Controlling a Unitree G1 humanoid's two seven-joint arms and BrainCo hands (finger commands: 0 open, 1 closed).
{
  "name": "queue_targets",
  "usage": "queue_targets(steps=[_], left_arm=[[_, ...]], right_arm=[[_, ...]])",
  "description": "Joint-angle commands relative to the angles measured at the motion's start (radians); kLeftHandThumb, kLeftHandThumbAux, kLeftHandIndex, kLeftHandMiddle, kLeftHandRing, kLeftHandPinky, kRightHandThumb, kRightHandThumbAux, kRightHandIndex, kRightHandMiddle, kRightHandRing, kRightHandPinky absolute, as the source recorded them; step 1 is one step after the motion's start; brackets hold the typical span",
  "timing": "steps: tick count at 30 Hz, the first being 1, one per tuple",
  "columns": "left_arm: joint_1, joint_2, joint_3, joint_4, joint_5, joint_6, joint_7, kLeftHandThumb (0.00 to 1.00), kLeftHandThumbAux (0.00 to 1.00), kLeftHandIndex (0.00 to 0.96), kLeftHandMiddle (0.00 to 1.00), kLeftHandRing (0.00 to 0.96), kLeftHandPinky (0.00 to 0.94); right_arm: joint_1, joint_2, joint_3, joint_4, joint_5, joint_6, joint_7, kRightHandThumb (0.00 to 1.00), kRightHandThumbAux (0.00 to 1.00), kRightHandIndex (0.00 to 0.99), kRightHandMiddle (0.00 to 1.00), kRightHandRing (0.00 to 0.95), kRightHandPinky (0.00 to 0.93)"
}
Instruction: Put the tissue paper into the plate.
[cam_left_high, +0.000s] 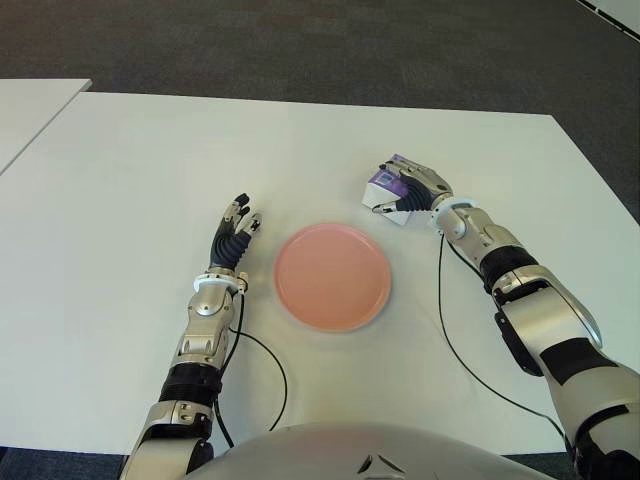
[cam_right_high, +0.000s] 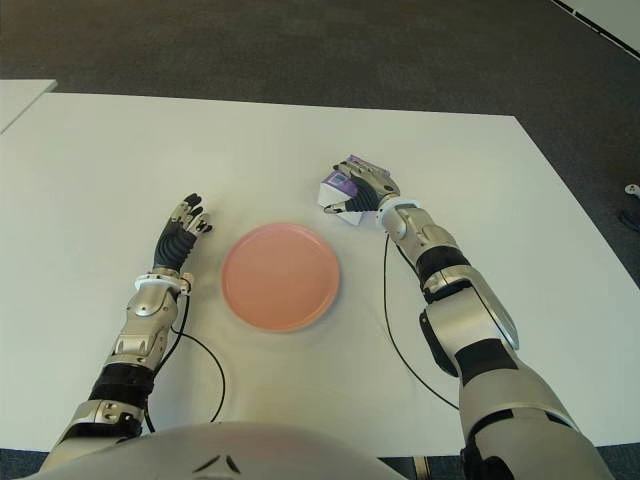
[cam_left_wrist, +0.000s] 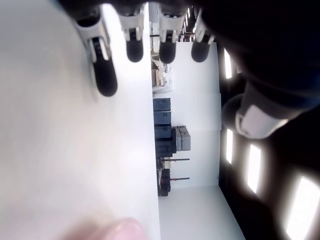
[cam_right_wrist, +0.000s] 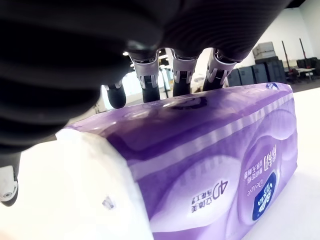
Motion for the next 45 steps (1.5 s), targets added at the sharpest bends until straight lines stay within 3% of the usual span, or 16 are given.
queue_targets(steps=[1, 32, 45], left_arm=[[0.039, -0.002, 0.003, 0.032, 0.000, 0.040, 0.001, 0.000, 0.522, 0.004, 0.029, 0.000, 0.000], [0.040, 0.004, -0.003, 0.074, 0.028, -0.020, 0.013, 0.000, 0.494, 0.005, 0.041, 0.004, 0.000], [0.044, 0.000, 0.000, 0.066, 0.018, -0.003, 0.004, 0.000, 0.496, 0.012, 0.041, 0.003, 0.000]], right_arm=[[0.025, 0.004, -0.006, 0.008, 0.014, 0.014, 0.008, 0.139, 0.459, 0.000, 0.000, 0.000, 0.000], [0.015, -0.001, -0.031, 0.022, 0.035, 0.011, -0.002, 0.141, 0.429, 0.000, 0.000, 0.000, 0.000], [0.010, 0.006, -0.039, 0.026, 0.047, 0.030, -0.004, 0.145, 0.436, 0.000, 0.000, 0.000, 0.000]])
